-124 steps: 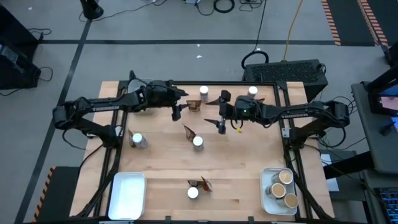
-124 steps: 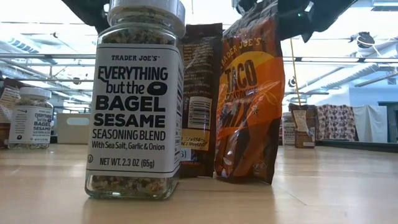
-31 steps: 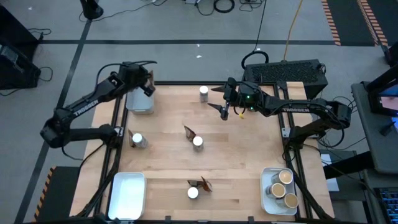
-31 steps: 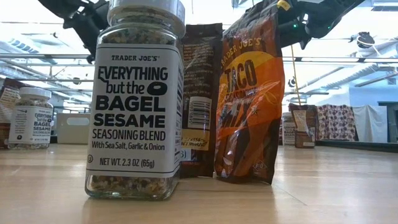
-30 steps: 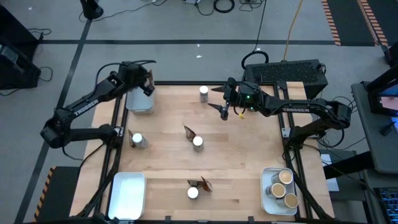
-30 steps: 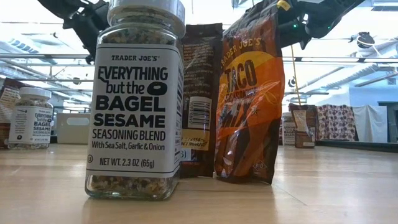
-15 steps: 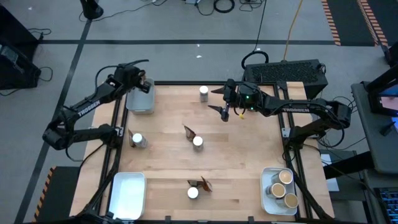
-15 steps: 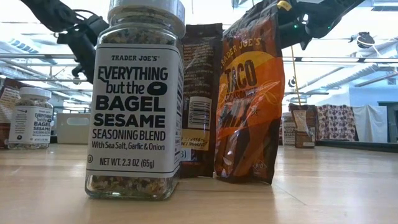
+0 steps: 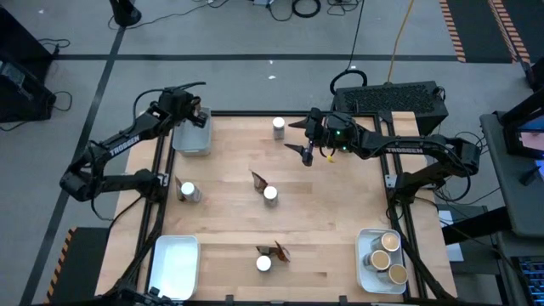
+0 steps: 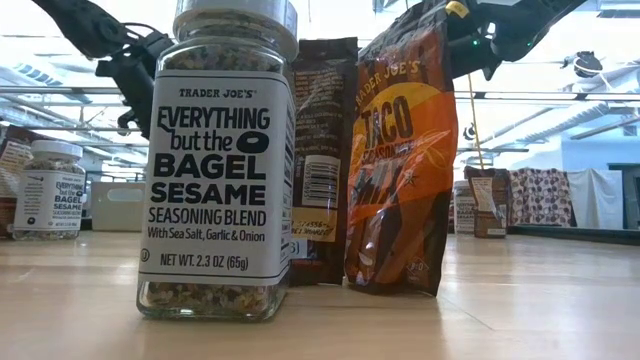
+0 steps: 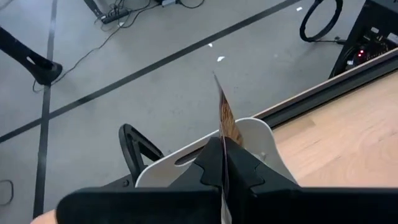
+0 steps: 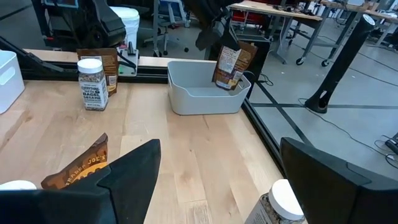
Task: Sort spices by type
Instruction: Put the seasoning bag into the top left white bin
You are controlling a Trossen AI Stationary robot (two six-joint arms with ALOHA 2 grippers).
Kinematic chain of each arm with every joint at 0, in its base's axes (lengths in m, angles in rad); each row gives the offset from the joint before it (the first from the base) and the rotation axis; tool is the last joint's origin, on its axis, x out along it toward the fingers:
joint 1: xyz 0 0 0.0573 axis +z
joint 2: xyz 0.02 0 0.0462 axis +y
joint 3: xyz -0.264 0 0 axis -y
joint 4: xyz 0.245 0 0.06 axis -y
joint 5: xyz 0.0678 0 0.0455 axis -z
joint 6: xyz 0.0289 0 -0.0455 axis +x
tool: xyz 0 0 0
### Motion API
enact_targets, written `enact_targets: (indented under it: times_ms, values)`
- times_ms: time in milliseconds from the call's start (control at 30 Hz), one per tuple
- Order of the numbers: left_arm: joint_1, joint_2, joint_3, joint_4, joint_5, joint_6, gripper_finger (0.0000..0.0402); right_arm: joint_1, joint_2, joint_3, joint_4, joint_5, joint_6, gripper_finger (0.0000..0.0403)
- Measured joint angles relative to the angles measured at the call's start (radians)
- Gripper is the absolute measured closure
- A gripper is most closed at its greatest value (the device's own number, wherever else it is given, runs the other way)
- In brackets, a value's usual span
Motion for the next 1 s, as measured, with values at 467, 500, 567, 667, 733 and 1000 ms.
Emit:
enact_targets:
  times_ms: [467,500,567,667,733,1000]
  values:
    - [0.000,0.143,0.000,0.037,-0.021,-0.016,0.0398,0.000,0.000,0.000,0.030,0.000,-0.018,0.0090]
    - [0.000,0.148,0.000,0.037,-0.031,-0.015,0.0398,0.000,0.000,0.000,0.030,0.000,-0.018,0.0090]
    - [0.000,0.154,0.000,0.040,-0.038,-0.008,0.0398,0.000,0.000,0.000,0.030,0.000,-0.019,0.0090]
    - [0.000,0.159,0.000,0.041,-0.040,0.019,0.0398,0.000,0.000,0.000,0.023,0.000,-0.019,0.0090]
    - [0.000,0.160,0.000,0.040,-0.040,0.042,0.0398,0.000,0.000,0.000,0.020,0.000,-0.019,0.0090]
    - [0.000,0.160,0.000,-0.003,-0.041,0.168,0.0398,0.000,0.000,0.000,0.018,0.000,-0.019,0.0090]
